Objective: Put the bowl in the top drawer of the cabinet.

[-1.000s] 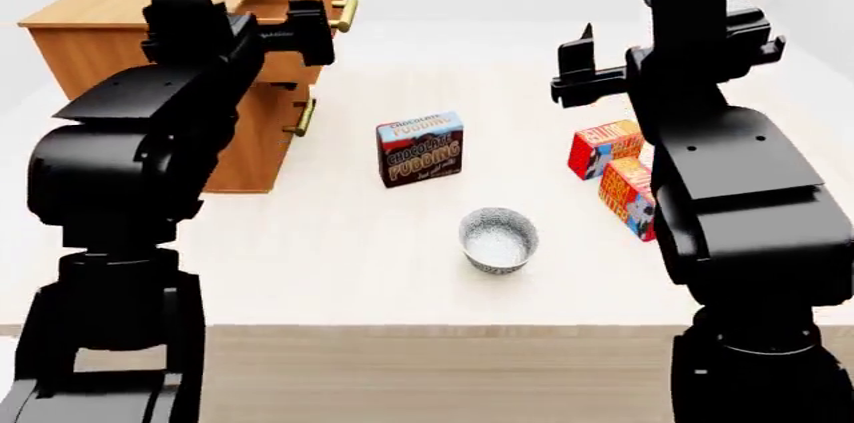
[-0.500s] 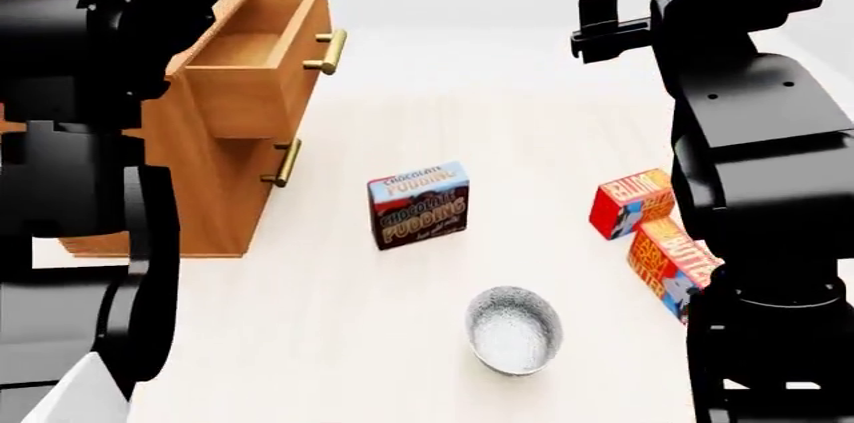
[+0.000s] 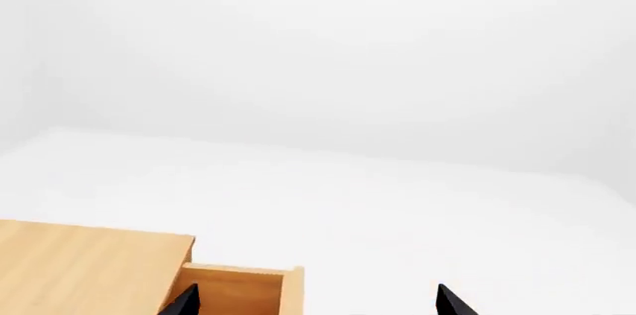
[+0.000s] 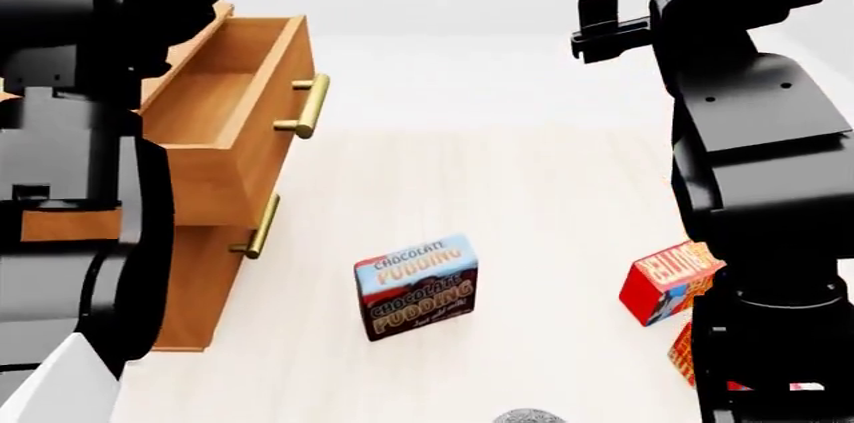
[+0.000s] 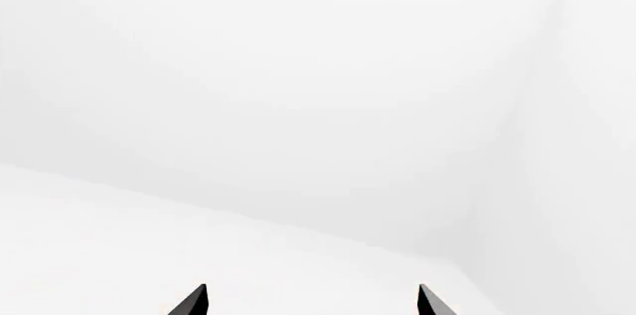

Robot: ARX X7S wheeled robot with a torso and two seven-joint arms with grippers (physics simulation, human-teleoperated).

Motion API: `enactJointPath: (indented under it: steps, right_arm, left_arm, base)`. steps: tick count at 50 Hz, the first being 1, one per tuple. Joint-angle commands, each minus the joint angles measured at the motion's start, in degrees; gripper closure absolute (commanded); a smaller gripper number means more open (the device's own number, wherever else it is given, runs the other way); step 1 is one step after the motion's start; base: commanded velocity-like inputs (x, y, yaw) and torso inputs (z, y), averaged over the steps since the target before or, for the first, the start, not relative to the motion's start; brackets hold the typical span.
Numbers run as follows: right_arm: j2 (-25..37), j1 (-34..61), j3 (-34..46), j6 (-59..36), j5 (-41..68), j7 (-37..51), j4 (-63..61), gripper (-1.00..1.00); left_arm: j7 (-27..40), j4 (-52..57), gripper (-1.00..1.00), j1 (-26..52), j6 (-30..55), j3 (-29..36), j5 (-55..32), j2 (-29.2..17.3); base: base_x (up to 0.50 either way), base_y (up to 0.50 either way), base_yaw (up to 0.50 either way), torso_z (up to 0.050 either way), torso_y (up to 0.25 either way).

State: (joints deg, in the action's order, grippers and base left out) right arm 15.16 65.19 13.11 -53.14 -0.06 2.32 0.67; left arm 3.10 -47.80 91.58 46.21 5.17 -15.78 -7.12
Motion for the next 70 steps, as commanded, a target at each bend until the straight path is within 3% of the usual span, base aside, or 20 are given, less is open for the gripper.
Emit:
enactJointPath:
  steps: [1, 8, 13, 46, 70]
  right_arm:
    - [0.34, -0.69, 0.46, 0.66, -0.02, 0.13, -0.28, -1.0]
    - [0.34, -1.71, 1.56, 1.07, -0.85, 1.05, 0.04, -1.0]
    - [0.46, -2.06, 1.38, 0.15, -0.79, 1.26, 0.05, -1.0]
    - [0.67, -4.56, 2.37, 6.57, -0.25, 1.64, 8.24, -1.0]
    - [0.58, -5.38, 2.15, 9.41, 0.37, 2.17, 11.59, -1.0]
  left_arm:
    - [-0.22, -6.9, -1.0, 2.42, -1.19, 0.27, 0.07, 0.52]
    - [-1.46, -14.29, -1.0, 5.11, -2.24, 0.47, -0.11, 1.45]
    - [-0.86, -26.87, -1.0, 9.18, -7.1, -0.32, 0.35, 2.34]
    - [0.75, -27.17, -1.0, 4.74, -3.03, -16.77, 12.38, 3.39]
    - [1.18, -27.17, -1.0, 2.48, -1.2, -24.87, 13.89, 4.19]
  base:
    - [0.5, 0.0, 0.0, 0.0, 0.0]
    - [0.36, 0.0, 0.0, 0.0, 0.0]
    - [0.0, 0.0, 0.0, 0.0, 0.0]
    - [0.0, 0.0, 0.0, 0.0, 0.0]
    - [0.0, 0.0, 0.0, 0.0, 0.0]
